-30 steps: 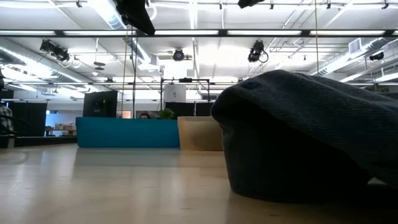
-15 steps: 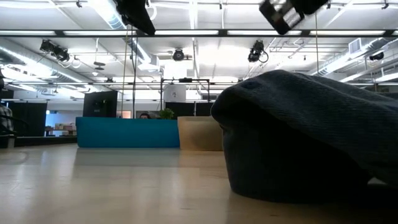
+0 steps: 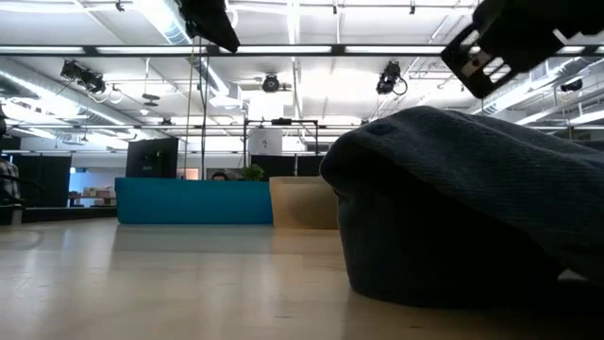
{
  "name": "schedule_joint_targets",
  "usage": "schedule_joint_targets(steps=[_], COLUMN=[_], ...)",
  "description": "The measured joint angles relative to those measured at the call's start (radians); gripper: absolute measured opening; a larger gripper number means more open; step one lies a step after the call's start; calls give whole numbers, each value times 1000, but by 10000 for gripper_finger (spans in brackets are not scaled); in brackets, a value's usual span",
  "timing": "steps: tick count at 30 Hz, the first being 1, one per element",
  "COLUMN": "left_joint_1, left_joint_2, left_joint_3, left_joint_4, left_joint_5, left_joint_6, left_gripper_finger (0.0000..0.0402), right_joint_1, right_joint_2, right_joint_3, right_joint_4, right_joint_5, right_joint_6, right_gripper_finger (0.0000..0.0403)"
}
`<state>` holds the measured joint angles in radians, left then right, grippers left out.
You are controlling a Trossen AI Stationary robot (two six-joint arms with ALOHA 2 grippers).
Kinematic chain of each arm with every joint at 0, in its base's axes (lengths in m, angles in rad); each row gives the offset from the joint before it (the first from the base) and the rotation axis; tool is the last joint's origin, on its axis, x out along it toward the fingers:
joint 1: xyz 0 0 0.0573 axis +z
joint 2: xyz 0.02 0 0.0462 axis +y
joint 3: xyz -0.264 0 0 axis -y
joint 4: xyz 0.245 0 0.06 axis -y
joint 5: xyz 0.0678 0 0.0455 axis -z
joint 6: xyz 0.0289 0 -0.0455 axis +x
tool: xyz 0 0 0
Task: Pick & Place hat
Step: Put the right blue cap into the blue bin
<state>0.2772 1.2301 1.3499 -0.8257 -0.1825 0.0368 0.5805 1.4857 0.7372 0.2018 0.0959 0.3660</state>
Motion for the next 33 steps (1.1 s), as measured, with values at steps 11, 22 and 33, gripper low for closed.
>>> schedule_joint_targets(steps=[11, 22, 33], left_joint_1=[0, 0, 0], left_joint_2=[0, 0, 0], left_joint_3=[0, 0, 0], left_joint_4=[2, 3, 3], left_joint_5=[0, 0, 0], left_joint_6=[-2, -2, 0], left_gripper_finger=[115, 115, 115], right_joint_1=[4, 4, -4], right_joint_2=[160, 227, 223], right_joint_3=[34, 82, 83], right_joint_4=[34, -119, -168], right_joint_5=[-1, -13, -9], right_joint_6=[-20, 44, -77], right_gripper_finger=[105, 105, 11])
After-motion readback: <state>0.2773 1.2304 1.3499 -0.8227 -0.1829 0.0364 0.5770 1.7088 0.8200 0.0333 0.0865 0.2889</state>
